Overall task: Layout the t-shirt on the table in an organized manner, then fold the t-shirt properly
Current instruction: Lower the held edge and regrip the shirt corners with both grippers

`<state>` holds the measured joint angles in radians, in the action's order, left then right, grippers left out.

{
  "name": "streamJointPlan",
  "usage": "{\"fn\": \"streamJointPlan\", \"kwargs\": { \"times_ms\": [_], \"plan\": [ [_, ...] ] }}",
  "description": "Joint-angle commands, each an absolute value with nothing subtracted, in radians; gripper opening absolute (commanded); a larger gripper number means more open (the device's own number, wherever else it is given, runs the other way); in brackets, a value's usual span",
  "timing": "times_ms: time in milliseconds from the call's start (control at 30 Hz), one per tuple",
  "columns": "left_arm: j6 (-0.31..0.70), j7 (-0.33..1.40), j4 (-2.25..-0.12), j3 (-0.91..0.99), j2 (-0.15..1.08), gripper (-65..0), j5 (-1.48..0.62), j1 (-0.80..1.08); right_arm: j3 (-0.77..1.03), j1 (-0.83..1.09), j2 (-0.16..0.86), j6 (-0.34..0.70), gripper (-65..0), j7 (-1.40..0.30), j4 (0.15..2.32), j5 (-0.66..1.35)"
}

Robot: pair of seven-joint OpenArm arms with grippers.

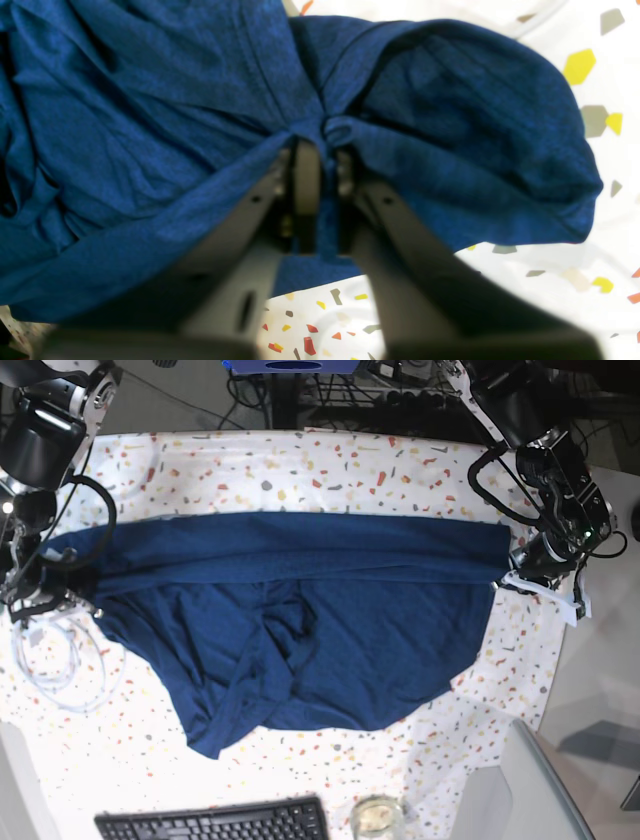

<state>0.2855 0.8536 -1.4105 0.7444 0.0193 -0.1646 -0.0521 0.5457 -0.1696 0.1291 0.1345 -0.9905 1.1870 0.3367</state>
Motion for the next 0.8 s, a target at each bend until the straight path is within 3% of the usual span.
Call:
{"fn": "streamJointPlan", "kwargs": {
  "times_ms": [0, 67, 100, 200, 300, 400, 567, 667, 767],
  "plan": [
    [0.286, 0.835, -1.426, 0.743, 0.031, -65.0, -0.174, -0.065, 0.55, -0.189, 0.145, 0.131, -52.8, -0.981, 1.211, 0.351],
    [0.286, 0.834, -1.426, 0.745, 0.031, -65.0, -0.174, -0.067, 0.552, -0.177, 0.145, 0.131, -43.1, -0.981, 1.247, 0.351],
    [0.286, 0.834, -1.426, 0.745, 0.031, -61.2, -0.174, -0.068, 0.552, -0.166, 0.142, 0.131, -38.0, -0.981, 1.279, 0.351],
    [0.286, 0.829, -1.432, 0.751, 0.031, -42.0, -0.183, -0.074, 0.552, -0.124, 0.137, 0.131, -27.6, -0.981, 1.4, 0.354],
    [0.286, 0.828, -1.435, 0.754, 0.031, -26.8, -0.191, -0.077, 0.552, -0.074, 0.136, 0.131, -26.0, -0.981, 1.523, 0.355],
    [0.291, 0.828, -1.472, 0.754, 0.031, -18.6, -0.303, -0.064, 0.553, -0.024, 0.122, 0.133, -25.7, -0.974, 1.62, 0.357],
    [0.291, 0.828, -1.613, 0.754, 0.031, -17.8, -0.498, 0.096, 0.639, 0.073, 0.053, 0.171, -25.4, -0.972, 1.758, 0.357],
    [0.291, 0.796, -1.627, 0.754, 0.031, -17.8, -0.536, 0.202, 0.748, 0.105, 0.015, 0.351, -25.4, -0.974, 1.767, 0.394],
    [0.291, 0.639, -1.595, 0.751, 0.028, -17.8, -0.549, 0.289, 0.848, 0.124, -0.019, 0.486, -25.4, -0.981, 1.765, 0.437]
  ]
}}
